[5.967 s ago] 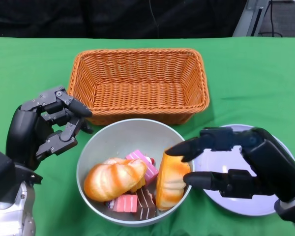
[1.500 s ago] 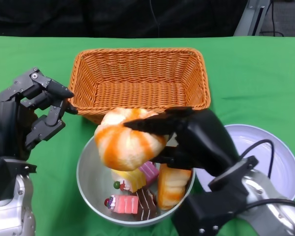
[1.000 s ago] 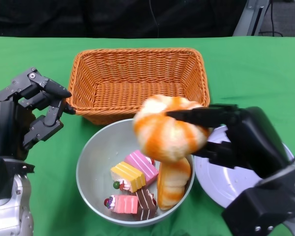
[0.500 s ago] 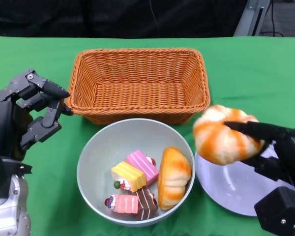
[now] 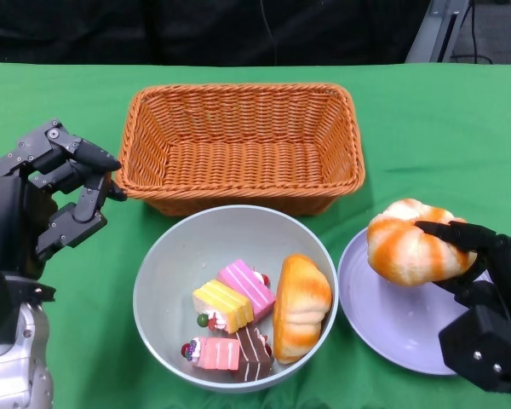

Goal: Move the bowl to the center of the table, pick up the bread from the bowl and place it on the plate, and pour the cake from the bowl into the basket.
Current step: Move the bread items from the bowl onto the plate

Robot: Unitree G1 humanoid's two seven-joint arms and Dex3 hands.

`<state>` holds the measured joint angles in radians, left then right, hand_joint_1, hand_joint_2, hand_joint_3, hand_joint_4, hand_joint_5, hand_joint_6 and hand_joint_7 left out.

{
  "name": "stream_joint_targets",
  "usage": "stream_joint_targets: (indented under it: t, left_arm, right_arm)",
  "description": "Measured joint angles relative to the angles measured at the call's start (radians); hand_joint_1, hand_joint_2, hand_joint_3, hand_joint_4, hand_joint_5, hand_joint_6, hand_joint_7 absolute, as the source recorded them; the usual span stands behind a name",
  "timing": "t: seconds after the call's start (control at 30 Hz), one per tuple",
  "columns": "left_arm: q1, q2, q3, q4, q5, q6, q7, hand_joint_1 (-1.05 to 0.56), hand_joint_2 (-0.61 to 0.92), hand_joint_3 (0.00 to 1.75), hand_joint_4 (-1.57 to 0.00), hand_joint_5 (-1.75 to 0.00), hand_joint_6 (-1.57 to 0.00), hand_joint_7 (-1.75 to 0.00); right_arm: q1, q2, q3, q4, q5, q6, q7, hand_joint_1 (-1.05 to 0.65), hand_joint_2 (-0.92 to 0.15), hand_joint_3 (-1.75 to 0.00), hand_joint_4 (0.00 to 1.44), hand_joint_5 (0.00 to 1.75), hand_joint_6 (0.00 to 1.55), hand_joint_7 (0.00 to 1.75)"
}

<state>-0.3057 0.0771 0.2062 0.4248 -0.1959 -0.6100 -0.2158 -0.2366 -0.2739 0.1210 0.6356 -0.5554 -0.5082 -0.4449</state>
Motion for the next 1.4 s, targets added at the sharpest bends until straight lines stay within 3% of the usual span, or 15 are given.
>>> stream_joint_targets:
  t: [0.2, 0.3, 0.47, 0.57, 0.63, 0.83, 1.03, 1.27, 1.4]
  left_arm:
    - [0.005, 0.0, 0.0, -0.009, 0.0, 0.0, 0.0, -0.07, 0.7, 0.85, -0.84, -1.44, -0.85, -1.18]
    - [0.009, 0.003, 0.0, -0.012, 0.001, 0.0, 0.0, -0.07, 0.7, 0.84, -0.84, -1.44, -0.85, -1.17]
    - [0.011, 0.003, -0.001, -0.013, 0.001, 0.0, 0.0, -0.07, 0.71, 0.82, -0.84, -1.44, -0.85, -1.18]
    - [0.011, 0.003, -0.001, -0.013, 0.001, 0.0, 0.0, -0.07, 0.72, 0.82, -0.84, -1.44, -0.85, -1.17]
    - [0.011, 0.003, -0.001, -0.013, 0.001, 0.0, 0.0, -0.07, 0.72, 0.81, -0.84, -1.44, -0.85, -1.17]
    - [0.01, 0.003, 0.0, -0.011, 0.0, -0.001, 0.0, -0.06, 0.73, 0.8, -0.84, -1.45, -0.86, -1.17]
    - [0.01, 0.003, 0.0, -0.008, 0.0, -0.003, 0.0, -0.08, 0.72, 0.81, -0.84, -1.45, -0.85, -1.2]
    - [0.01, 0.003, 0.0, -0.008, 0.004, -0.004, 0.0, -0.08, 0.7, 0.83, -0.83, -1.46, -0.85, -1.21]
    - [0.01, 0.004, -0.001, -0.008, 0.009, -0.009, 0.0, -0.08, 0.71, 0.83, -0.81, -1.48, -0.84, -1.22]
  right_arm:
    - [-0.045, 0.011, 0.025, 0.103, -0.011, 0.006, -0.049, -0.12, -0.91, 0.0, 0.81, 1.36, 1.22, 0.01]
    - [-0.064, 0.014, 0.044, 0.155, -0.016, 0.01, -0.064, -0.12, -0.92, -0.02, 0.8, 1.24, 1.19, 0.0]
    - [-0.079, 0.019, 0.074, 0.178, -0.016, 0.049, -0.04, -0.17, -0.91, 0.0, 0.91, 0.54, 1.05, 0.0]
    - [-0.075, 0.017, 0.099, 0.132, -0.031, 0.093, -0.021, -0.25, -0.89, 0.0, 0.84, 0.22, 0.85, 0.0]
    - [-0.065, 0.011, 0.115, 0.083, -0.056, 0.133, 0.0, -0.33, -0.9, -0.01, 0.7, 0.06, 0.69, 0.0]
    - [0.014, -0.016, 0.146, -0.119, -0.097, 0.304, 0.123, -0.5, -0.9, 0.0, 0.33, 0.0, 0.35, 0.0]
    - [0.086, -0.029, 0.155, -0.309, -0.12, 0.417, 0.237, -0.55, -0.89, 0.0, 0.11, 0.0, 0.22, 0.0]
    - [0.127, -0.041, 0.153, -0.462, -0.095, 0.483, 0.382, -0.56, -0.88, 0.0, 0.0, 0.0, 0.16, 0.0]
    - [0.134, -0.055, 0.147, -0.517, -0.088, 0.515, 0.446, -0.64, -0.88, 0.0, 0.0, 0.0, 0.14, 0.0]
